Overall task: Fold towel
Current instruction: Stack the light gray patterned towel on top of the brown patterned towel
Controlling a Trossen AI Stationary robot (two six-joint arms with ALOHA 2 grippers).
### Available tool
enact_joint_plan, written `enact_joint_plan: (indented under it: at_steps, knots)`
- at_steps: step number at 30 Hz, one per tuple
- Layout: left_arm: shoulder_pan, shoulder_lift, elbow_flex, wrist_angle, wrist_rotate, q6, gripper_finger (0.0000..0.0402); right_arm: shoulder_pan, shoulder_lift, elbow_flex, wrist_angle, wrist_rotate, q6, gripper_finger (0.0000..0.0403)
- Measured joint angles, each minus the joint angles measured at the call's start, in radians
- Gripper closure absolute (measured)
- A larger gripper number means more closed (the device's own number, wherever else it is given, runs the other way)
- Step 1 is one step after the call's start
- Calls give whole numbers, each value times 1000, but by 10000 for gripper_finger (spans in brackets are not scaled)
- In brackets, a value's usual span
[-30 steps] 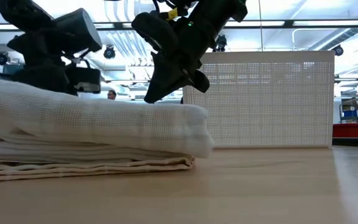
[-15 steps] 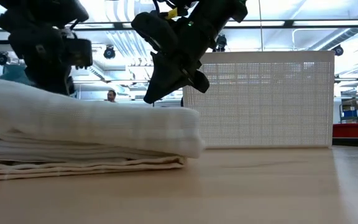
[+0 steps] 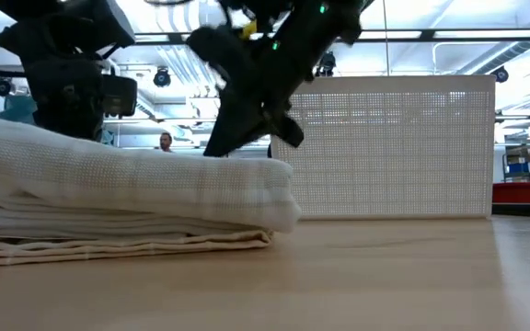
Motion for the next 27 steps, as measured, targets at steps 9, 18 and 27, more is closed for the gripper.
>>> enact_joint_plan:
  at_steps: [9,18,27]
  knots:
    - [0,-40,31,-64,1,-13,360,6,98,-3,63,-106,50,403]
    - [-4,-89,129,-236,-8,-6,337,3,113,2,77,-98,43,403]
    - [-62,-26,78,141,2,88,363,-4,102,10,118,-97,23,403]
